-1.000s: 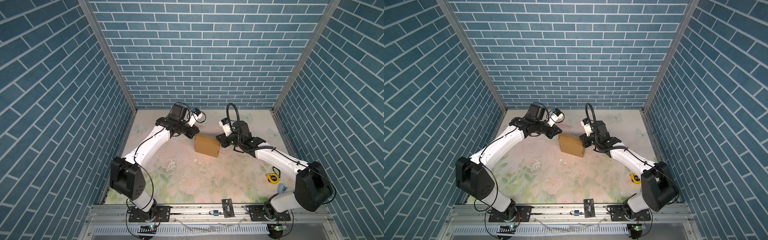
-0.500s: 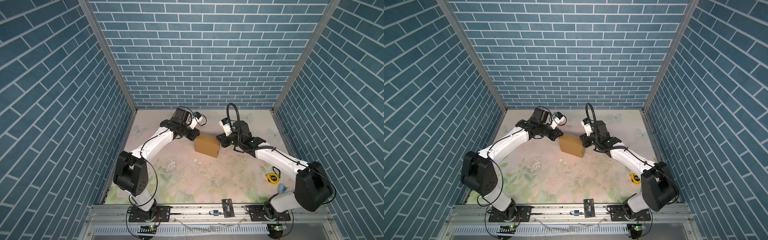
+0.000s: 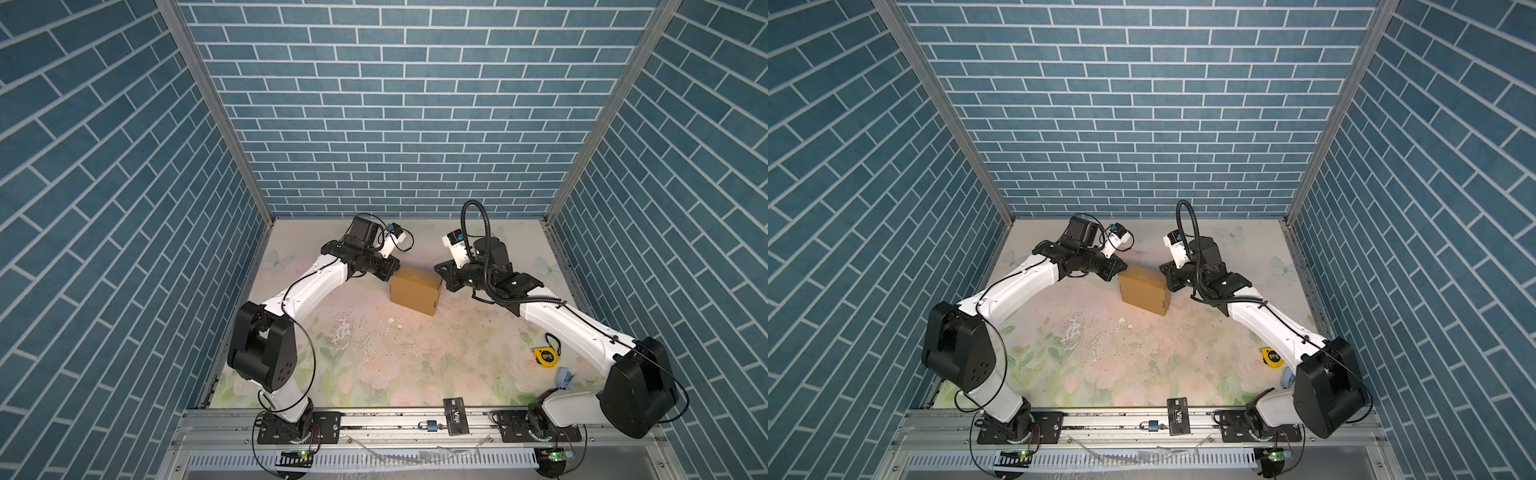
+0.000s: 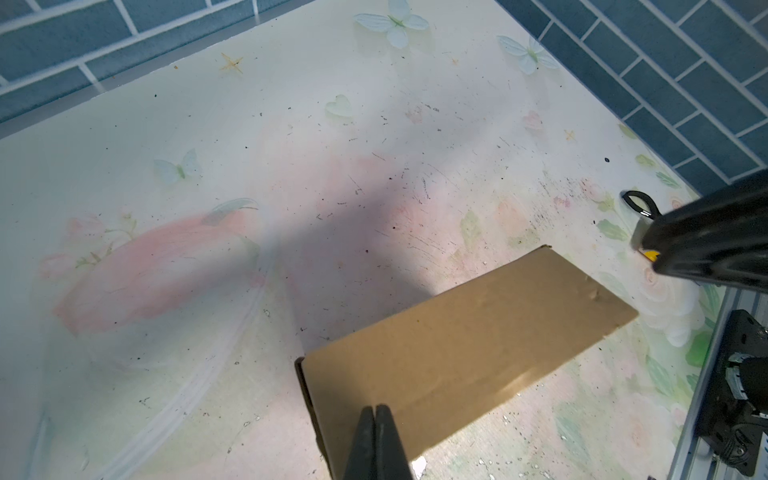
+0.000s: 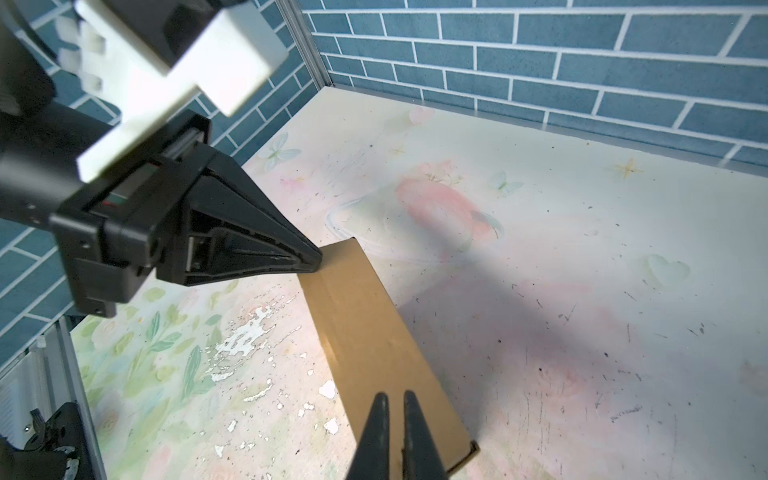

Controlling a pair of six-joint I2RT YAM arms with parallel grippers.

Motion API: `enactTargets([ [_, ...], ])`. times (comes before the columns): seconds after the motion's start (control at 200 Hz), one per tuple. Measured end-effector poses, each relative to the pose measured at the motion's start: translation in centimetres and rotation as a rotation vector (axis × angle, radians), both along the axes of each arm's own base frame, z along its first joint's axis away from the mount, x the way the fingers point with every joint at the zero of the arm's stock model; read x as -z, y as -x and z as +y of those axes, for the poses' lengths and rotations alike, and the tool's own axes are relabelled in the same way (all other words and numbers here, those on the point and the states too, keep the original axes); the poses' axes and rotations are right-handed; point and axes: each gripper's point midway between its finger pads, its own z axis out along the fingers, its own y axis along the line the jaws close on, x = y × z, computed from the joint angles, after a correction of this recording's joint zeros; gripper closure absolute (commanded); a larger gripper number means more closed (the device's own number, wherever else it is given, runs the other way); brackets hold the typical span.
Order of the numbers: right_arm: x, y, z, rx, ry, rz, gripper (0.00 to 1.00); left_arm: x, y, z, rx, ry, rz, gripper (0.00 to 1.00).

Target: Fold the paper box

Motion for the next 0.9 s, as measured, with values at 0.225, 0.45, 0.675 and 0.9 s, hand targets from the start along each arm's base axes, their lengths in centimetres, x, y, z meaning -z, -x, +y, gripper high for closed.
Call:
enactTargets([
  [0.225,3.6,1.5,-0.2,-0.03,0.024,0.069,0.9,0.2,0.0,-0.1,0.002,-0.001,-0.004,1.0],
  [0.45,3.8,1.4,-0.1,-0.028,0.018,0.065,0.9,0.1,0.1,-0.1,0.001,-0.003,-0.001,0.97],
  [0.675,4.0,1.2,0.0,-0.026,0.013,0.058,0.9,-0.3,0.6,0.1,-0.003,-0.023,0.029,0.94],
  [0.9,4.1,0.8,0.2,-0.023,0.01,0.051,0.9,-0.8,0.5,0.4,-0.012,-0.038,0.02,0.93],
])
